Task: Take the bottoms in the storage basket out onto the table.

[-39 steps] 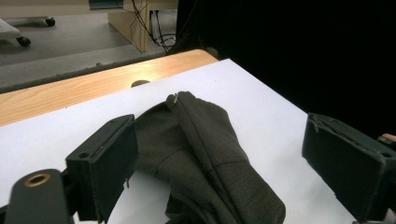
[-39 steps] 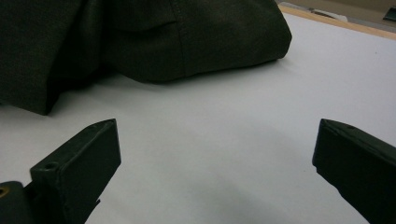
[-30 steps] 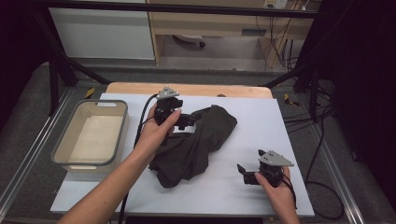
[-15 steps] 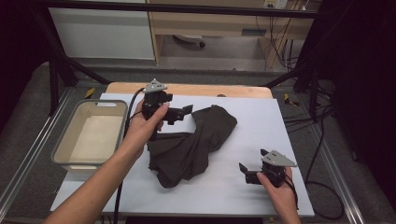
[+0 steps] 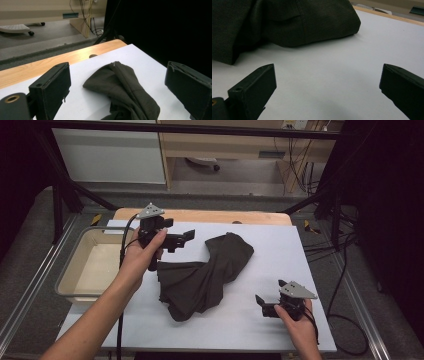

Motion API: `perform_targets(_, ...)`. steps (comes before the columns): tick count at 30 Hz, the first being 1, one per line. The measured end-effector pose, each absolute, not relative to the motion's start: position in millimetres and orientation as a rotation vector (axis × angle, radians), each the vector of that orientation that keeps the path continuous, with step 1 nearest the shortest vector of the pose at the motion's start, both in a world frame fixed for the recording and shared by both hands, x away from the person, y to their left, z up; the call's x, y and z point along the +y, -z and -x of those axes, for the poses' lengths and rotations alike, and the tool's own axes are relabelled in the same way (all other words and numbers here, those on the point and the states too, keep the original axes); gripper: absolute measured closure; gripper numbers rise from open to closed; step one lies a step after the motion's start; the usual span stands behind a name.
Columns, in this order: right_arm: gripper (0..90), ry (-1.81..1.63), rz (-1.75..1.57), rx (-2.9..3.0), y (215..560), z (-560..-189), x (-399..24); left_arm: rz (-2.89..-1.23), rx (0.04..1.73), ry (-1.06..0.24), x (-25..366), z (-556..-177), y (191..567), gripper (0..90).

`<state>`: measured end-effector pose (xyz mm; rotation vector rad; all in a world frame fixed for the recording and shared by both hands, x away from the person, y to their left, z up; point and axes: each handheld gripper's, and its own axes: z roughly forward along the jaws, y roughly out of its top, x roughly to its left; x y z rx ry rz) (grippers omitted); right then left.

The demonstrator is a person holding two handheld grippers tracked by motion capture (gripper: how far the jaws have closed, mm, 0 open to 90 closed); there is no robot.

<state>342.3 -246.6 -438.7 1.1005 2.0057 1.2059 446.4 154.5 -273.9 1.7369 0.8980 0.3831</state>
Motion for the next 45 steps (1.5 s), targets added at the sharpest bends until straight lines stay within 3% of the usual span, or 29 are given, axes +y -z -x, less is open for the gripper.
perform_targets(45, 1.7, -1.200, -1.102, 2.005, 439, -342, -245, -1.662, 0.980, -0.475, 248, -430, 275, 6.1)
